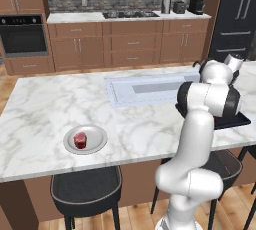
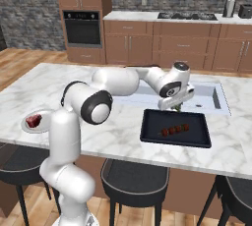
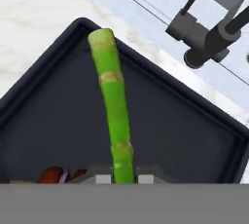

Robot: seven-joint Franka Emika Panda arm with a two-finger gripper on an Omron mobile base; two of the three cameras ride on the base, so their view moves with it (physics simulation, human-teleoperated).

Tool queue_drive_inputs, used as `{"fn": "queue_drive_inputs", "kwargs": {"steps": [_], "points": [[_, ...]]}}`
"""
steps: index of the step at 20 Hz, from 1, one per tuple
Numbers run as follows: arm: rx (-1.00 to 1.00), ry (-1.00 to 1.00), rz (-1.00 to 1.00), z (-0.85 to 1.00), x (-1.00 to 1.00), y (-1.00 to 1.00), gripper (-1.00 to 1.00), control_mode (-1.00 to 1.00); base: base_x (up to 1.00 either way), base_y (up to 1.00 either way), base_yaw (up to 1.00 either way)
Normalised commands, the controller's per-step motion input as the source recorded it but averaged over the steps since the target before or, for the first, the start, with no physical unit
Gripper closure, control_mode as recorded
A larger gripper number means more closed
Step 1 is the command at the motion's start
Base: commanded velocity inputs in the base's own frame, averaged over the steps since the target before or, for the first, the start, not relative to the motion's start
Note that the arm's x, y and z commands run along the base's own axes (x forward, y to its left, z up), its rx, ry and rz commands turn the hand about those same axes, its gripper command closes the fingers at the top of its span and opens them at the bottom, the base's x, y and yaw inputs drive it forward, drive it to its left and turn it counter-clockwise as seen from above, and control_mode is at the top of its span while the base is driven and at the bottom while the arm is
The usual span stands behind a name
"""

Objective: Create a steak meal by picking up the steak and asparagus from the tray and placing them on the plate. Leave the kebabs on the tray.

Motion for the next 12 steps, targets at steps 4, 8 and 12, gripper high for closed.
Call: {"fn": "queue_drive_inputs", "kwargs": {"steps": [4,8,12], "points": [[0.0,-0.18,0.11,0.47,0.0,0.0,1.0,-1.0,0.0,0.0,0.0],[-0.04,-0.2,0.1,0.54,-0.02,0.0,1.0,-1.0,0.0,0.0,0.0],[-0.13,-0.13,0.08,0.53,-0.06,0.0,1.0,-1.0,0.0,0.0,0.0]]}}
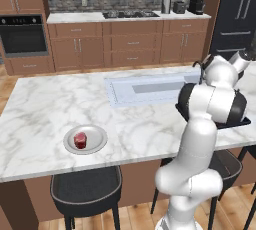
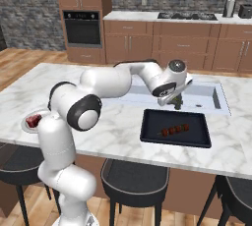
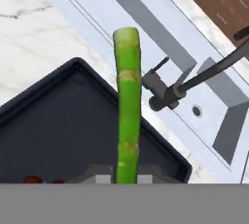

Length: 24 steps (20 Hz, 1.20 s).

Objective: Create a steak meal by picking up the steak and asparagus from the tray and placing them on the plate. Leave the kebabs on the tray.

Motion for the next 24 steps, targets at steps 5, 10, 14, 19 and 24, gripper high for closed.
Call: {"fn": "queue_drive_inputs", "kwargs": {"steps": [5,10,14,19,24], "points": [[-0.19,-0.06,0.04,0.6,-0.23,0.04,1.0,-1.0,0.0,0.0,0.0],[-0.24,0.0,0.04,0.31,-0.62,0.5,1.0,-1.0,0.0,0.0,0.0],[-0.23,0.0,0.05,0.12,-0.67,0.79,1.0,-1.0,0.0,0.0,0.0],[-0.17,0.0,0.04,0.04,-0.49,1.0,1.0,-1.0,0.0,0.0,0.0],[-0.09,0.0,0.0,0.02,-0.29,1.0,1.0,-1.0,0.0,0.0,0.0]]}}
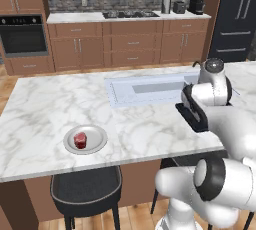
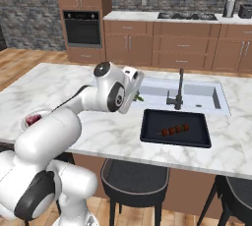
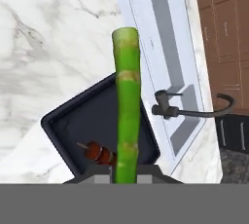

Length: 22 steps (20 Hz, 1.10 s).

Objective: Create a steak meal by picking up the steak and asparagus from the tray and placing them on the plate. Leave the kebabs on the tray.

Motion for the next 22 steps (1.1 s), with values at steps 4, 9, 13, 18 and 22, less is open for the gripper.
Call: {"fn": "queue_drive_inputs", "kwargs": {"steps": [4,9,13,18,22], "points": [[-0.01,0.01,0.0,0.12,-0.18,0.92,1.0,-1.0,0.0,0.0,0.0],[0.0,0.05,0.0,0.23,-0.16,0.86,1.0,-1.0,0.0,0.0,0.0],[0.0,0.08,0.0,0.24,-0.19,0.92,1.0,-1.0,0.0,0.0,0.0],[0.0,0.13,0.0,0.16,-0.18,1.0,1.0,-1.0,0.0,0.0,0.0],[0.0,0.15,0.0,0.06,-0.1,0.99,1.0,-1.0,0.0,0.0,0.0]]}}
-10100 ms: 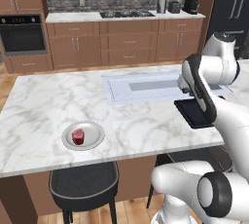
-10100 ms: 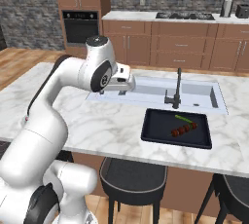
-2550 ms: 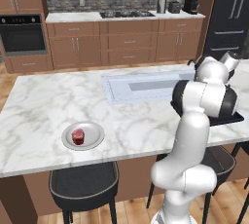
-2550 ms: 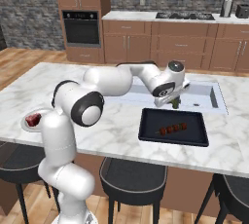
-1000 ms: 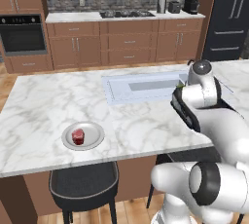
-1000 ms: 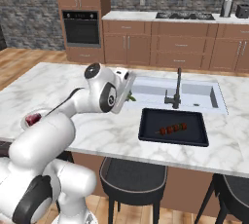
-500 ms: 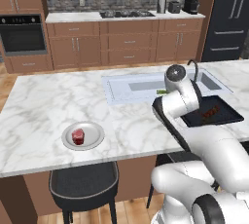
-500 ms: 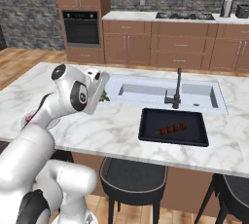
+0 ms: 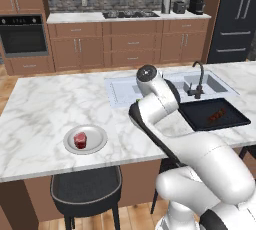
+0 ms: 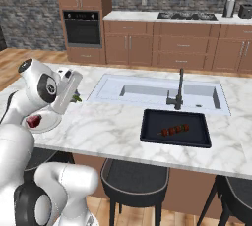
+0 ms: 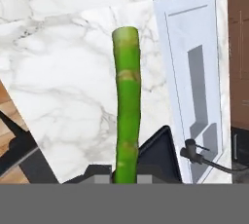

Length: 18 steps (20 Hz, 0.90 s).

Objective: Create a steak meal by picking up the steak and asparagus from the tray and placing them on the plate. Leave the kebabs on the tray.

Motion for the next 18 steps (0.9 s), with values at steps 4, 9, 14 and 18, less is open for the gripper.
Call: {"fn": "queue_drive_inputs", "kwargs": {"steps": [4,9,14,18], "points": [[0.02,0.12,0.0,0.0,0.0,0.87,1.0,-1.0,0.0,0.0,0.0],[0.12,0.04,0.0,-0.01,0.0,0.66,1.0,-1.0,0.0,0.0,0.0],[0.17,0.0,0.0,-0.2,0.0,0.5,1.0,-1.0,0.0,0.0,0.0],[0.2,0.0,-0.04,-0.42,0.0,0.38,1.0,-1.0,0.0,0.0,0.0]]}}
